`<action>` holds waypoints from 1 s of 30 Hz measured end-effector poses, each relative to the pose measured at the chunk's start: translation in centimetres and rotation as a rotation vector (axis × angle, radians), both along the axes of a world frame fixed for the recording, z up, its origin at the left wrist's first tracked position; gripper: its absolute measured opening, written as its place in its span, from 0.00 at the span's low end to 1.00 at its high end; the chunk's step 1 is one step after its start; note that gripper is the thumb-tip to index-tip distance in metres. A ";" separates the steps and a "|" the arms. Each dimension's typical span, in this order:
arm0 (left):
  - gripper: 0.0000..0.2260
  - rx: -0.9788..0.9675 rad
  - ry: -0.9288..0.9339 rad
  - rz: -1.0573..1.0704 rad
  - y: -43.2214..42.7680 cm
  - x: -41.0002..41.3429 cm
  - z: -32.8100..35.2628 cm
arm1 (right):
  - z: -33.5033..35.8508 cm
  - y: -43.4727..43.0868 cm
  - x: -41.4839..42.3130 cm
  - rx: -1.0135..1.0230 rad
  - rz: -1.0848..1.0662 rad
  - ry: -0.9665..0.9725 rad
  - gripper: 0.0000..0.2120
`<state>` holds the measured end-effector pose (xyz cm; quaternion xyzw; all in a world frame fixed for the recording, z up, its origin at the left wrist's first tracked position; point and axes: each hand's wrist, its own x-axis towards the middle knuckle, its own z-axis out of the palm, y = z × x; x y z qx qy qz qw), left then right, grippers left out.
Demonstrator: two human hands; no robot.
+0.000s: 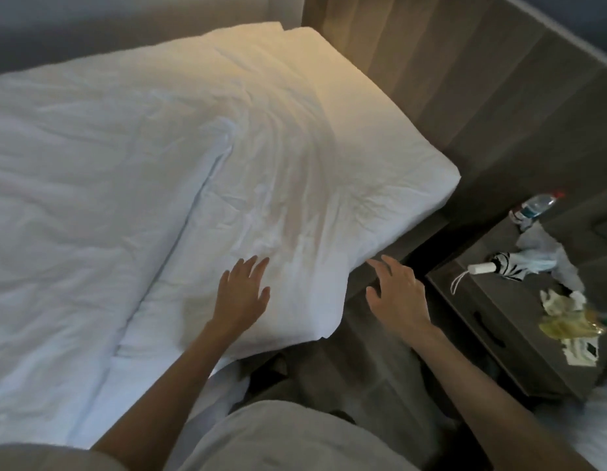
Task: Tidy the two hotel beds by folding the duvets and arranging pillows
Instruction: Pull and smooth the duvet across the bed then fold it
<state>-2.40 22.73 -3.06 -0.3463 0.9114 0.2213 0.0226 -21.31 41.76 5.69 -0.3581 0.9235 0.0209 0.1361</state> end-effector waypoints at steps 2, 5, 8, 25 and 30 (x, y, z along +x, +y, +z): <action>0.27 0.007 -0.035 0.020 -0.8 -2.1 -0.7 | -1.2 -1.7 -3.2 0.020 0.017 -0.028 0.27; 0.28 0.052 -0.085 0.083 -1.9 -4.8 -1.8 | -3.8 -4.1 -7.3 0.081 0.036 -0.067 0.28; 0.28 0.096 -0.124 0.179 -2.7 -6.7 -3.6 | -7.1 -6.9 -10.6 0.163 0.065 -0.119 0.29; 0.30 0.333 -0.313 0.529 0.2 -17.1 -15.9 | -23.2 -15.3 -22.8 0.318 0.010 -0.621 0.47; 0.35 0.391 -0.335 0.522 1.0 -16.7 -19.0 | -26.1 -15.1 -20.9 0.004 -0.245 -0.680 0.50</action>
